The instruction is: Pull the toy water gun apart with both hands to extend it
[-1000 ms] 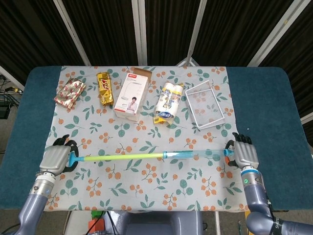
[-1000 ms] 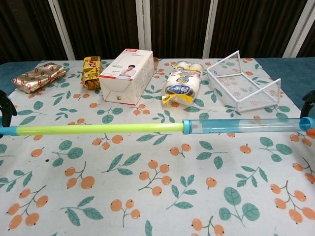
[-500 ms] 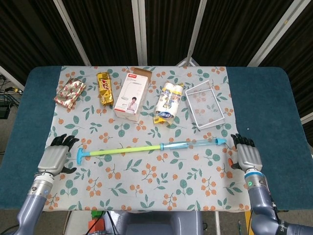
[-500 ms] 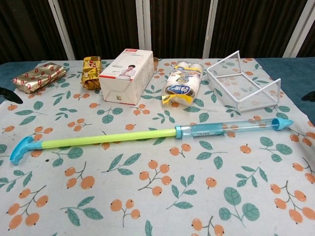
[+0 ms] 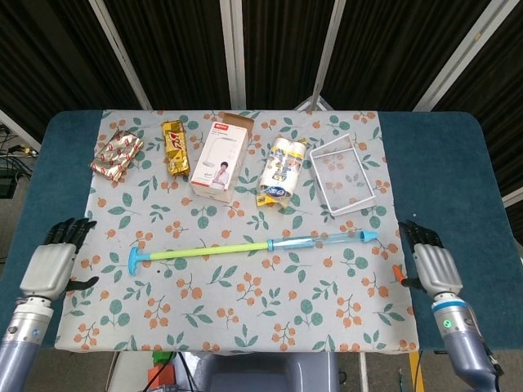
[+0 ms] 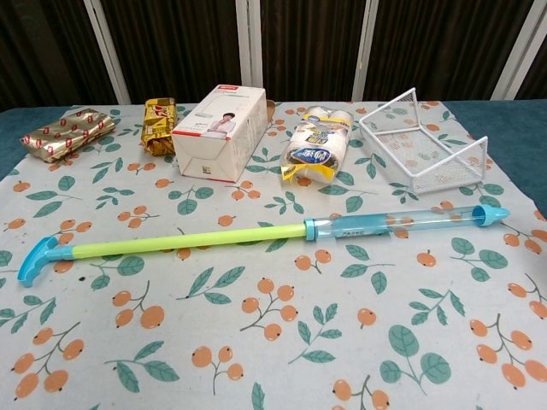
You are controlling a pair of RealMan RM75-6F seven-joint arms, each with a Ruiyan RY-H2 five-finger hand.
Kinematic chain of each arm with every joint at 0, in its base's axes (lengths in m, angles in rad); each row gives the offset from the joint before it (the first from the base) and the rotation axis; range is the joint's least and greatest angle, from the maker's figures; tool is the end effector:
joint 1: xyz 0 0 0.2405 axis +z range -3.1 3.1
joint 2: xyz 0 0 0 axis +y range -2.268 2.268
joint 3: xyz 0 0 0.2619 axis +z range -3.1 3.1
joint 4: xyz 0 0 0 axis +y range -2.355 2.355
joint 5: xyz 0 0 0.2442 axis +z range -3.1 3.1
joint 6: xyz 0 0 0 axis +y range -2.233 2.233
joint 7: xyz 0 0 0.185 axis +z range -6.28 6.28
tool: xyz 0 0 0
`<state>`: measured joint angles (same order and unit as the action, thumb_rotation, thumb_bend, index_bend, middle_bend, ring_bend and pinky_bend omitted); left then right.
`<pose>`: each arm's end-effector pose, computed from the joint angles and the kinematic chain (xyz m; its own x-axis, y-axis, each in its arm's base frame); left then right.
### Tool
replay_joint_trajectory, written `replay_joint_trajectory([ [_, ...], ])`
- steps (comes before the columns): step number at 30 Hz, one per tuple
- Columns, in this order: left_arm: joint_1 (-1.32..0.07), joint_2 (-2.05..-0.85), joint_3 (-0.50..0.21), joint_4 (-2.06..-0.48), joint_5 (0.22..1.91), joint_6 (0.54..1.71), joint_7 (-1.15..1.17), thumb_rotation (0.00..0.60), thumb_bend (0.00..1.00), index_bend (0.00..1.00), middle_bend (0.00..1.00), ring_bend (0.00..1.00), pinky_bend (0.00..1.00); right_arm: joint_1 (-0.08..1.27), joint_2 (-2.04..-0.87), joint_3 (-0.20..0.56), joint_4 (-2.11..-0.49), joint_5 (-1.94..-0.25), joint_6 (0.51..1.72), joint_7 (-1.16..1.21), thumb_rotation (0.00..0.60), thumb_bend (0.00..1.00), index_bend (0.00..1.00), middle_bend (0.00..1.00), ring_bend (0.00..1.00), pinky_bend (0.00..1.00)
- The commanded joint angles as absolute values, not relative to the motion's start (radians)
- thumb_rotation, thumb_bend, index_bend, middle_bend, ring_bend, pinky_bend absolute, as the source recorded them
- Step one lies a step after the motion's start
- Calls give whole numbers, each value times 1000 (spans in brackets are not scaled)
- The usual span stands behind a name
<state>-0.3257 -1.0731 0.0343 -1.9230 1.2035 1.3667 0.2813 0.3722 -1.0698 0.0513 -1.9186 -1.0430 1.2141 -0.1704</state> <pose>-0.2693 0.2589 0.0913 0.4023 0.1953 0.8944 0.9117 0.0028 -0.4107 -0.2743 -0.2853 0.0815 0.2378 -0.2702 0.9330 -0.9577 0.0951 0.2717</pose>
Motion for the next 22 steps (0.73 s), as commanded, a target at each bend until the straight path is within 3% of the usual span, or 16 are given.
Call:
replay_joint_trajectory([
  [1,-231,-979,89,-1903,1340,1443,117,600,181,78,31,0,49,242,-943,-21,-1926,-1243,1296,24,600,416,0,0,0,0],
  [8,-61,-955,178,-1768,1550,1637,-44,600,175,44,5,0,29,41,-913,-143,-1836,-1575,1555,215,600,417,0,0,0,0],
  [12,-15,-959,178,-1707,1575,1693,-94,600,175,28,0,0,22,-14,-959,-142,-1756,-1621,1640,194,600,416,0,0,0,0],
  [18,28,-997,143,-1612,1587,1756,-92,600,175,1,0,0,0,-45,-1007,-131,-1685,-1627,1661,175,600,416,0,0,0,0],
  [22,25,-1001,137,-1604,1592,1725,-84,600,175,1,0,0,0,-48,-1009,-123,-1687,-1622,1646,172,600,417,0,0,0,0],
])
